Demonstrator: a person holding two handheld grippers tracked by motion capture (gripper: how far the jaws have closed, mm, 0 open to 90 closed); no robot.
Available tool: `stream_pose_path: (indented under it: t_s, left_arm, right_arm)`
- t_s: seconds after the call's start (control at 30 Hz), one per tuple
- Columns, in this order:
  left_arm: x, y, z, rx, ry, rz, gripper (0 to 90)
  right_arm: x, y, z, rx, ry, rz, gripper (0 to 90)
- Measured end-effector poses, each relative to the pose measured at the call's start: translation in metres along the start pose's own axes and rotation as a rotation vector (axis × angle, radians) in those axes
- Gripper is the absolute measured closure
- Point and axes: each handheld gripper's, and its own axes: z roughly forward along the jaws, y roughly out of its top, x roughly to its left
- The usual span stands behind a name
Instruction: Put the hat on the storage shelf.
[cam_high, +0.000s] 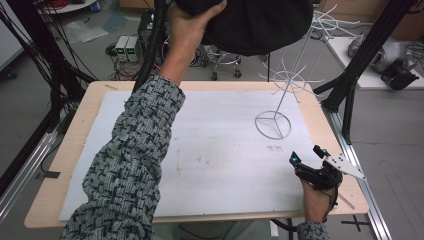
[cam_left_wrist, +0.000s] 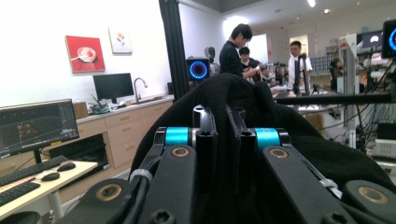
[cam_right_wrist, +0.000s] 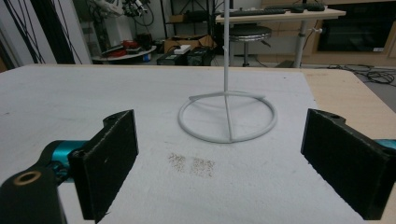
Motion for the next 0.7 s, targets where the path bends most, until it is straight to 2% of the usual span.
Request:
stream_pose_path:
  t_s: [0.33,0.43,0.7]
  left_arm:
    - [-0.001,-0.013,0.005,0.025,-0.006,-0.002,82.9]
    - [-0.002,-0.014,0.005,0.05,-0.003,0.023,82.6]
    - [0.0,-0.019,0.006,0.116,-0.021,0.015,82.5]
  right_arm:
    - [-0.001,0.0,0.0,-0.001,0.004,0.002,10.0]
    - [-0.001,0.0,0.0,0.001,0.0,0.003,10.0]
    - [0.0,0.0,0.001,0.003,0.004,0.001,10.1]
